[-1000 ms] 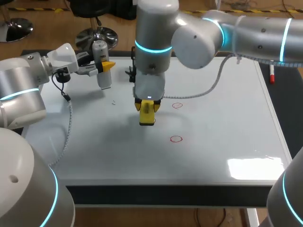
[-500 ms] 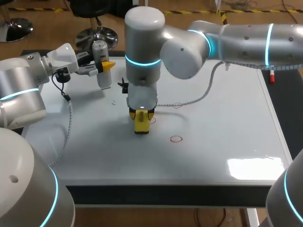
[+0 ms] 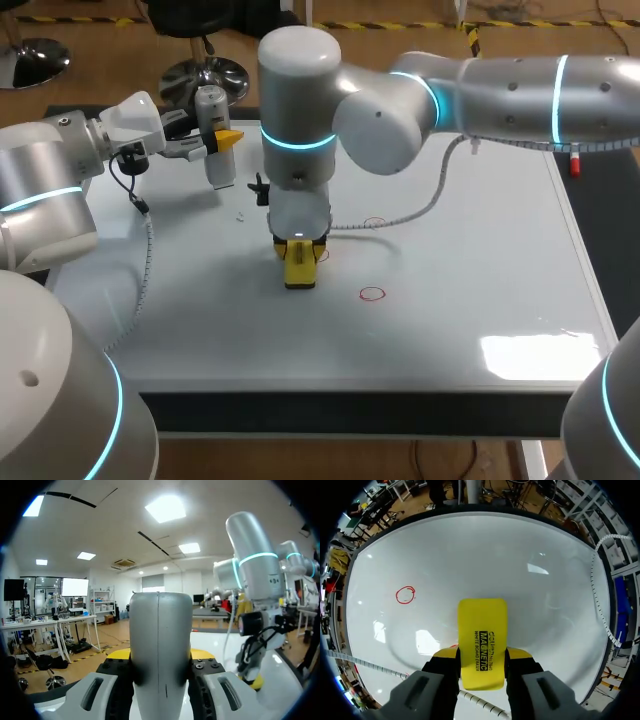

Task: Pick up the inspection probe, press it on each red-marked spot on the whiteboard one by one, put down the probe, pick up the eraser, and wipe off all the red marks.

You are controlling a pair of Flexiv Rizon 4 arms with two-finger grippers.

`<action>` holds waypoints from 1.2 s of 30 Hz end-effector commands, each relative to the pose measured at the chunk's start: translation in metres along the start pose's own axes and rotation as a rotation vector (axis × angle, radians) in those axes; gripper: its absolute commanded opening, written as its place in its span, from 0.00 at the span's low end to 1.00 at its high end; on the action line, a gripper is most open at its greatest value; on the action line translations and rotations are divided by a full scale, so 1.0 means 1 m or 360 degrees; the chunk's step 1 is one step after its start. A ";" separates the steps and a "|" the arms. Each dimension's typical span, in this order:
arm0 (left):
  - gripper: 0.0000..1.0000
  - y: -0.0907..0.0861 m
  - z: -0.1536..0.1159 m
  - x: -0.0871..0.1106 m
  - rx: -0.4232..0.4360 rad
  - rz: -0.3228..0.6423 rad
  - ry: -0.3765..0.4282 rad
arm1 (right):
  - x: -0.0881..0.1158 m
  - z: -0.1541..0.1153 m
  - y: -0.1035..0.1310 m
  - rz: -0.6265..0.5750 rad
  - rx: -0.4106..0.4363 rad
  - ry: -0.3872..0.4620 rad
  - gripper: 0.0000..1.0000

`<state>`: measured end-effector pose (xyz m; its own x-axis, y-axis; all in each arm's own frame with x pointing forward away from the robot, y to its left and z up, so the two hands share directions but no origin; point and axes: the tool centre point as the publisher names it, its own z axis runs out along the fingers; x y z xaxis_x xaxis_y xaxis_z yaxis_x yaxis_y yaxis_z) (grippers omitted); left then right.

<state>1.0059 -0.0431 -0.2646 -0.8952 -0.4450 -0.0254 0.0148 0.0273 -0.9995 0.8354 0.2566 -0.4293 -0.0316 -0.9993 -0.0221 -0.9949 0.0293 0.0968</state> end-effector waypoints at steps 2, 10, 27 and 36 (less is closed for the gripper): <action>0.00 -0.001 0.000 -0.001 0.0001 0.0000 0.0002 | 0.009 0.003 0.001 0.0003 0.0004 0.0004 0.00; 0.00 -0.001 0.000 -0.001 0.0001 0.0000 0.0002 | 0.021 0.011 0.000 0.0033 -0.0019 0.0005 0.00; 0.00 -0.001 0.000 -0.001 0.0001 0.0000 0.0002 | 0.045 0.023 0.011 0.0107 -0.0069 0.0005 0.00; 0.00 -0.001 0.000 -0.001 0.0001 0.0000 0.0002 | 0.062 0.025 0.018 0.0141 -0.0080 0.0030 0.00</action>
<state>1.0059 -0.0431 -0.2646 -0.8952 -0.4450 -0.0254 0.0148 0.0273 -0.9995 0.8190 0.2096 -0.4345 -0.1182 -0.9929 0.0123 -0.9809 0.1187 0.1541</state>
